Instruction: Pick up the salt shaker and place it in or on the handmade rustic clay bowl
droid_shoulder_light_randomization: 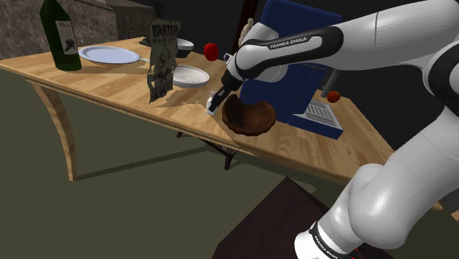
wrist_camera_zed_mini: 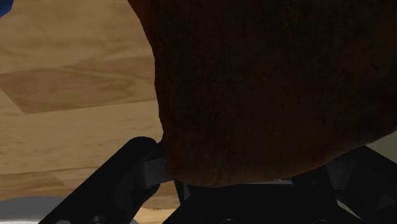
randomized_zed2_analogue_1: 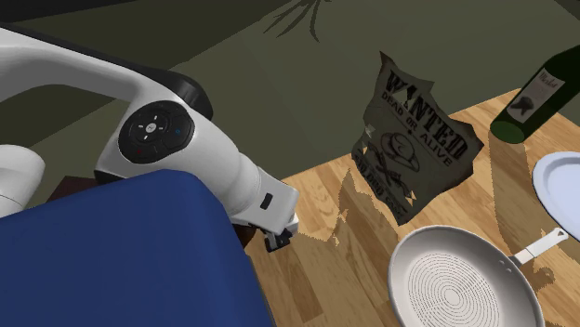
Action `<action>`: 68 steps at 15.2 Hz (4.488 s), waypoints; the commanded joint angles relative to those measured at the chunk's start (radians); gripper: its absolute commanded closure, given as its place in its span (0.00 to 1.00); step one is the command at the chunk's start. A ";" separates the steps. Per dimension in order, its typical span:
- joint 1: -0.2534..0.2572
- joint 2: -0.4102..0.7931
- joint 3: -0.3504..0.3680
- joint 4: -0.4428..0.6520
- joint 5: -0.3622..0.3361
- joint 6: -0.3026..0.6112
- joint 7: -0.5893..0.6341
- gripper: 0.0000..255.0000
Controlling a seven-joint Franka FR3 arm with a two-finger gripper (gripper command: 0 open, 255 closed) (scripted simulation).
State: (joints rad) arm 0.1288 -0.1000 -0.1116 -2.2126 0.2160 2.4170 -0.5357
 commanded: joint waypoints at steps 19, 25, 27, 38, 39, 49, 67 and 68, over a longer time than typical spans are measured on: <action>-0.006 -0.049 0.002 0.110 -0.036 -0.156 0.042 1.00; -0.008 -0.062 0.002 0.177 -0.047 -0.235 0.059 1.00; -0.009 -0.065 0.002 0.201 -0.051 -0.261 0.064 1.00; -0.010 -0.063 0.001 0.349 -0.063 -0.407 0.088 1.00; -0.011 -0.062 0.001 0.364 -0.064 -0.420 0.089 1.00; -0.053 -0.397 -0.034 0.048 -0.098 -0.446 0.031 1.00; -0.073 -0.504 -0.055 -0.192 -0.108 -0.317 -0.012 1.00; -0.073 -0.504 -0.055 -0.192 -0.108 -0.317 -0.012 1.00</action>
State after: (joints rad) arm 0.0557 -0.6041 -0.1662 -2.4045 0.1078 2.0994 -0.5477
